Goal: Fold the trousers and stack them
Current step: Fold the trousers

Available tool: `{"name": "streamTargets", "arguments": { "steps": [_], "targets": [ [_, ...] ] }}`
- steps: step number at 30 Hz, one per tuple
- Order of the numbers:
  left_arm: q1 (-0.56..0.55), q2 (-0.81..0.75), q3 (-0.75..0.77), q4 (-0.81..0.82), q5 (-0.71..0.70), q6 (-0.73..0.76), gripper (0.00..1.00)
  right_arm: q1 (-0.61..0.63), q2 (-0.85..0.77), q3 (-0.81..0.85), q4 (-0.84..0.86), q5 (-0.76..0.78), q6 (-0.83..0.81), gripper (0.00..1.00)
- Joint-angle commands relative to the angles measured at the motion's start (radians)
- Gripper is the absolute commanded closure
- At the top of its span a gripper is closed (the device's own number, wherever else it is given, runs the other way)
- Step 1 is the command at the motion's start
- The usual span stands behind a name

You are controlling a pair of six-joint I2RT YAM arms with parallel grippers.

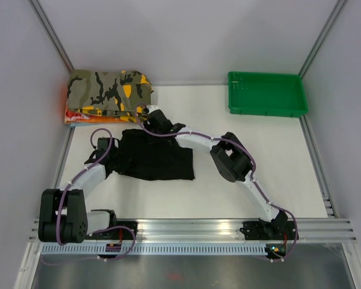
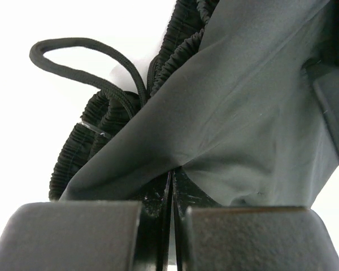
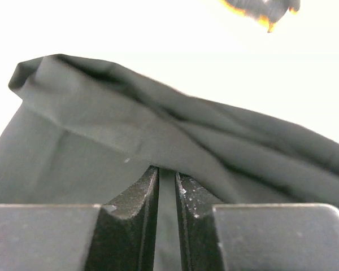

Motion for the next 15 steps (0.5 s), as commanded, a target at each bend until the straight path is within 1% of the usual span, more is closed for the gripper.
{"name": "streamTargets", "arguments": {
  "steps": [1,5,8,12,15],
  "targets": [
    [0.001,-0.04,-0.018,-0.08,-0.106,-0.023,0.98,-0.022,0.04,0.093,-0.007,0.043,-0.036,0.76],
    [0.001,-0.033,-0.016,-0.074,-0.113,-0.006,0.98,-0.042,0.104,0.195,-0.017,0.01,-0.082,0.73],
    [0.003,-0.005,-0.012,-0.065,-0.102,0.006,0.98,-0.046,0.181,0.309,-0.029,-0.003,-0.142,0.7],
    [0.001,0.001,-0.025,-0.046,-0.085,0.015,0.98,-0.05,0.204,0.355,-0.018,-0.004,-0.165,0.66],
    [0.001,0.0,-0.032,-0.04,-0.083,0.027,0.98,-0.052,0.206,0.352,0.02,-0.066,-0.162,0.65]
  ]
}}
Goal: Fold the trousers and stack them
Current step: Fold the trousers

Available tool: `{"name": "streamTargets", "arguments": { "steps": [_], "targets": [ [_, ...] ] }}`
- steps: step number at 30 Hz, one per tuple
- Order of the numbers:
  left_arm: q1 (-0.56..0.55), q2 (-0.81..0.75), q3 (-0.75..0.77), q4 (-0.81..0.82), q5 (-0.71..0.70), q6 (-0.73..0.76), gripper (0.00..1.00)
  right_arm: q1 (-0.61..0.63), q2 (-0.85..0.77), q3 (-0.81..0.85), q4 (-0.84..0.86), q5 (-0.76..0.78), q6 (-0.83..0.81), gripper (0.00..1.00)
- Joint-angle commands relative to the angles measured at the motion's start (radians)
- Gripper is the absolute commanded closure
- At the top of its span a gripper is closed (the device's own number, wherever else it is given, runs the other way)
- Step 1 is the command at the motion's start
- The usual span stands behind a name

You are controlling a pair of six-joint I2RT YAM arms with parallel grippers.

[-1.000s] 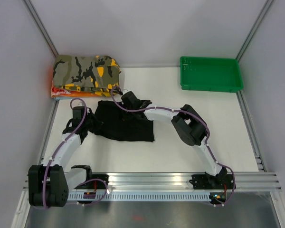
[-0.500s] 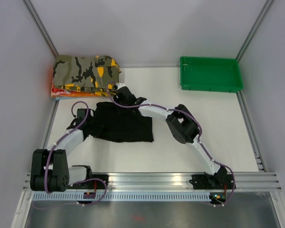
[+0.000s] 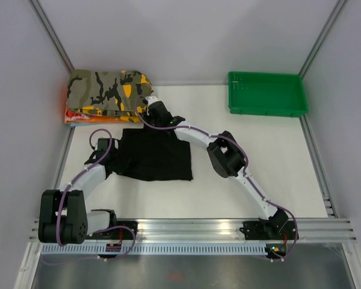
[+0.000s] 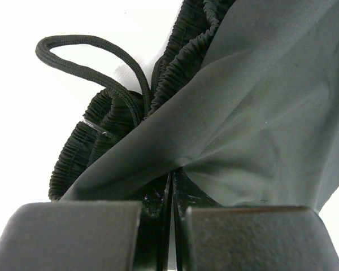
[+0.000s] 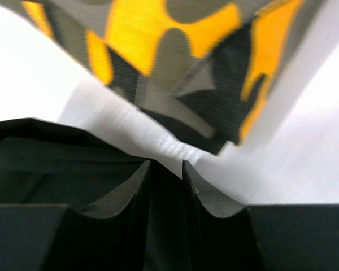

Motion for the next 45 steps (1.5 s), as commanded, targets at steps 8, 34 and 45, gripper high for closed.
{"name": "streamTargets", "arguments": {
  "steps": [8,34,45],
  "targets": [
    [0.001,-0.054,0.11,-0.066,0.041,0.175,0.89,0.004,-0.108,0.11,0.048,-0.232,-0.02,0.48],
    [0.17,0.256,0.5,0.019,0.179,0.278,0.43,0.095,-0.635,-0.709,0.316,-0.28,0.214,0.48],
    [0.17,0.392,0.456,0.164,0.271,0.291,0.49,0.196,-0.395,-0.584,0.325,-0.178,0.227,0.46]
  ]
}}
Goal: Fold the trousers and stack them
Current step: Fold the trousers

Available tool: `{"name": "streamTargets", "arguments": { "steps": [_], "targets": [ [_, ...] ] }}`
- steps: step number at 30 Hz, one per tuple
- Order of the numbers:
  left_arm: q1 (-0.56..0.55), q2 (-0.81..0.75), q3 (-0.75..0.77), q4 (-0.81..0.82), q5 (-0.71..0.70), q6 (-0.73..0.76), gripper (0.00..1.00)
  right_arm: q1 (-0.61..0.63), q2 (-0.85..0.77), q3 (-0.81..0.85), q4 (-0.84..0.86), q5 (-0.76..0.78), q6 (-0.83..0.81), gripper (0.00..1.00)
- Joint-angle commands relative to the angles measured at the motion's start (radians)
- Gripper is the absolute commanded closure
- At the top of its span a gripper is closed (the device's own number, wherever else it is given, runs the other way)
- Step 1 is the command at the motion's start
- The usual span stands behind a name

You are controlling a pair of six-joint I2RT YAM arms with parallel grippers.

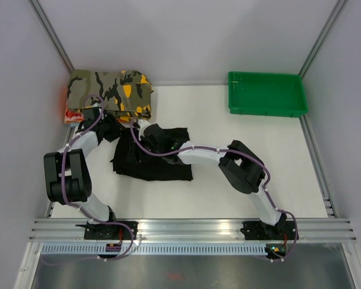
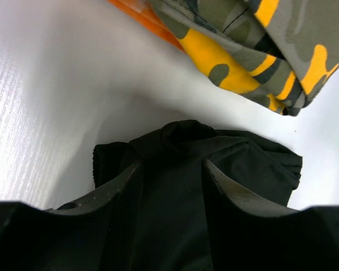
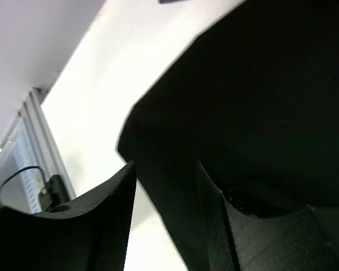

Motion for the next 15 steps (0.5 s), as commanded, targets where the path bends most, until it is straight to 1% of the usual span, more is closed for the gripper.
{"name": "streamTargets", "arguments": {
  "steps": [1,4,6,8,9,11,12,14,15],
  "targets": [
    [0.0,0.016,-0.01,0.088,0.03,-0.005,0.49,0.01,0.058,0.047,0.039,0.048,0.013,0.46],
    [0.0,0.024,-0.013,0.105,0.036,-0.009,0.5,0.023,0.095,0.067,0.043,0.057,0.011,0.46],
    [0.0,0.038,-0.012,0.12,0.037,-0.015,0.54,0.029,0.124,0.079,0.043,0.054,0.01,0.46],
    [-0.001,0.05,-0.001,0.119,0.037,-0.029,0.61,0.044,0.139,0.083,0.04,0.054,0.003,0.47],
    [0.0,0.052,0.004,0.12,0.037,-0.034,0.7,0.05,0.147,0.08,0.036,0.056,-0.006,0.48],
    [0.0,0.053,0.013,0.119,0.033,-0.057,0.78,0.069,0.149,0.073,0.036,0.066,-0.015,0.49],
    [0.0,0.053,0.016,0.119,0.025,-0.066,0.84,0.076,0.147,0.064,0.035,0.073,-0.021,0.49],
    [-0.001,0.059,0.034,0.116,0.017,-0.095,0.89,0.092,0.145,0.046,0.044,0.088,-0.033,0.5],
    [0.0,0.073,0.045,0.09,-0.002,-0.107,0.95,0.098,0.147,0.043,0.047,0.086,-0.035,0.51]
  ]
}}
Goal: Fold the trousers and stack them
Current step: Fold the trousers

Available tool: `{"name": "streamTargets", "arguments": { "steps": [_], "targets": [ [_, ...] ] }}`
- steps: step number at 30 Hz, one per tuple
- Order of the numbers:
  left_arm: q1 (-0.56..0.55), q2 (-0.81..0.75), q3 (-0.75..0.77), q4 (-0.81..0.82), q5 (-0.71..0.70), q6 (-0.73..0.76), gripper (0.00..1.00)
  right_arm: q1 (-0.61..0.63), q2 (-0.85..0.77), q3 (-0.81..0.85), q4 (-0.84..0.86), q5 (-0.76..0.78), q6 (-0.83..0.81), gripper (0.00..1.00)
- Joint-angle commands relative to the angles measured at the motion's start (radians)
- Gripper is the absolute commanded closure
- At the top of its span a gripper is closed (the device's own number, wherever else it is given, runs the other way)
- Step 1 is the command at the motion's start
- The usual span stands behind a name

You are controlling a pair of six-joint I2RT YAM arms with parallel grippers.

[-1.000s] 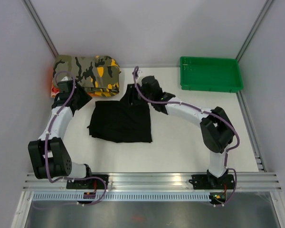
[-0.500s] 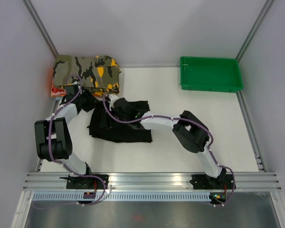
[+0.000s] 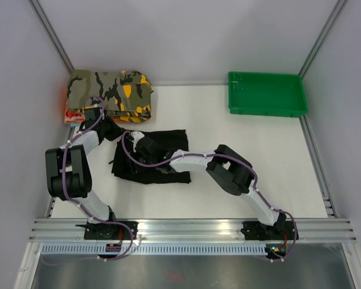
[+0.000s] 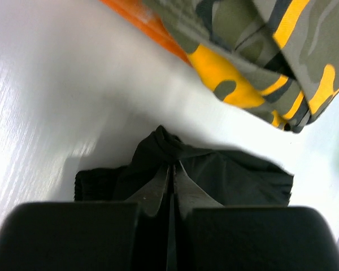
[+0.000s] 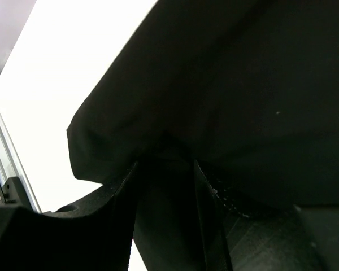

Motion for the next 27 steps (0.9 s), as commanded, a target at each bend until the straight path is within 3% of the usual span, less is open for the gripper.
{"name": "streamTargets", "arguments": {
  "steps": [1,7,8,11,13,14,16,23,27],
  "targets": [
    [0.0,0.027,0.075,0.013,-0.019,-0.07,0.97,0.036,0.01,0.002,0.039,0.007,-0.022,0.51],
    [0.0,0.095,0.134,-0.066,-0.034,-0.148,0.97,0.052,0.01,-0.031,0.039,0.018,-0.033,0.53],
    [-0.001,0.098,0.139,-0.076,-0.046,-0.151,0.89,0.055,0.005,-0.041,0.039,0.021,-0.039,0.53],
    [-0.001,0.089,0.148,-0.108,-0.072,-0.139,0.78,0.058,-0.004,-0.063,0.042,0.032,-0.048,0.54],
    [0.0,0.071,0.159,-0.132,-0.114,-0.102,0.48,0.058,-0.006,-0.069,0.043,0.033,-0.051,0.54],
    [-0.001,0.063,0.162,-0.139,-0.129,-0.085,0.27,0.059,-0.009,-0.075,0.045,0.032,-0.056,0.54],
    [-0.001,0.041,0.176,-0.148,-0.135,-0.029,0.19,0.059,-0.01,-0.08,0.046,0.03,-0.053,0.54],
    [-0.001,-0.098,0.217,-0.226,-0.141,0.14,0.13,0.059,-0.09,-0.071,0.028,0.027,-0.051,0.54],
    [-0.001,-0.24,0.175,-0.327,-0.154,0.182,0.13,0.05,-0.183,0.011,-0.097,0.056,-0.041,0.5]
  ]
}}
